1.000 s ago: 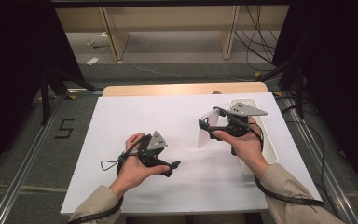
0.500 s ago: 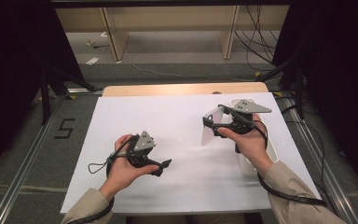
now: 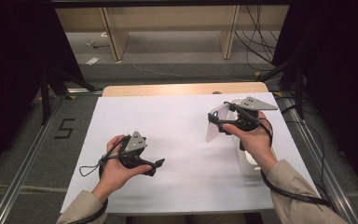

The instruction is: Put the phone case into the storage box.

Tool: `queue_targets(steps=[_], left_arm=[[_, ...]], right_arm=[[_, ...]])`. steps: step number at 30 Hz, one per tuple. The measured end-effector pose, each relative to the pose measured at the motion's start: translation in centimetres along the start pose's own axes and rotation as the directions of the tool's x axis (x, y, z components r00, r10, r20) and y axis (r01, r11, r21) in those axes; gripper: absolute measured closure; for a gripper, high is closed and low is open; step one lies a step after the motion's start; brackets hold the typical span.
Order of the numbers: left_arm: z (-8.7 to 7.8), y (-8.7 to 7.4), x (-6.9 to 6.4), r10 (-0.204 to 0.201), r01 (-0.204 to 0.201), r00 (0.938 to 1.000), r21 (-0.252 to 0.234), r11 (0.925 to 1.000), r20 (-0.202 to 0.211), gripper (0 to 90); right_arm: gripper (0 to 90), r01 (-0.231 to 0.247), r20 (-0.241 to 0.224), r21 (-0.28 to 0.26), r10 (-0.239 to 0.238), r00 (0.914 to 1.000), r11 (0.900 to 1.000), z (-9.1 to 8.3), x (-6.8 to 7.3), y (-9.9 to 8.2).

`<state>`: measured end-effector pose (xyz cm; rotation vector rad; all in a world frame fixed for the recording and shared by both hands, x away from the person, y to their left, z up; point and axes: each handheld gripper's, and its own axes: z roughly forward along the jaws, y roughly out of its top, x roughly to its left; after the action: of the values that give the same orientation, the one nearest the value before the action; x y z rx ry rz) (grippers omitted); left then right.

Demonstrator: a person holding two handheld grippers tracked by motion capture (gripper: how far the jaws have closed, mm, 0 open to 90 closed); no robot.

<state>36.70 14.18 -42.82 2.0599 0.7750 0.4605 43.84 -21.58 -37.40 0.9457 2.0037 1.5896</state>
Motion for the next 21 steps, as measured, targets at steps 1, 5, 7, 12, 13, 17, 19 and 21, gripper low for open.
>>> queue_targets(steps=[1, 5, 7, 12, 13, 17, 19, 21], left_arm=[[-0.1, -0.1, 0.1, -0.001, 0.001, 1.0, 0.0, 1.0, 0.001, 0.0], [-0.4, -0.3, 0.3, -0.011, 0.011, 0.9999, 0.001, 0.9999, -0.006, 0.0], [-0.5, -0.4, 0.3, -0.012, 0.012, 0.9999, 0.002, 0.9999, -0.008, 0.0], [-0.7, -0.6, 0.5, -0.013, 0.013, 0.9998, 0.003, 0.9999, -0.014, 0.0], [-0.8, -0.7, 0.5, -0.013, 0.013, 0.9998, 0.003, 0.9999, -0.014, 0.0], [-0.9, -0.8, 0.6, -0.016, 0.016, 0.9997, 0.002, 0.9999, -0.017, 0.0], [-0.9, -0.8, 0.6, -0.015, 0.016, 0.9997, 0.001, 0.9999, -0.017, 0.0], [-0.9, -0.8, 0.6, -0.021, 0.021, 0.9997, -0.007, 0.9998, -0.013, 0.0]], right_arm=[[18.4, -0.002, 0.001, 0.001, 0.002, 1.0, 1.0, 0.0, 0.0, 0.0], [18.4, -0.005, 0.008, -0.005, 0.005, 1.0, 1.0, -0.2, -0.2, 0.1], [18.4, -0.006, 0.015, -0.003, 0.006, 0.9999, 1.0, -0.3, -0.4, 0.2], [18.4, -0.008, 0.028, -0.008, 0.008, 0.9996, 0.9999, -0.6, -0.7, 0.4], [18.4, -0.011, 0.032, -0.007, 0.011, 0.9994, 0.9999, -0.7, -0.7, 0.4], [18.4, -0.001, 0.057, -0.007, 0.001, 0.9984, 1.0, -0.9, -0.9, 0.6], [18.4, -0.005, 0.058, -0.01, 0.005, 0.9983, 0.9999, -1.0, -1.0, 0.7], [18.4, -0.006, 0.066, -0.013, 0.007, 0.9978, 0.9999, -1.2, -1.1, 0.8]])
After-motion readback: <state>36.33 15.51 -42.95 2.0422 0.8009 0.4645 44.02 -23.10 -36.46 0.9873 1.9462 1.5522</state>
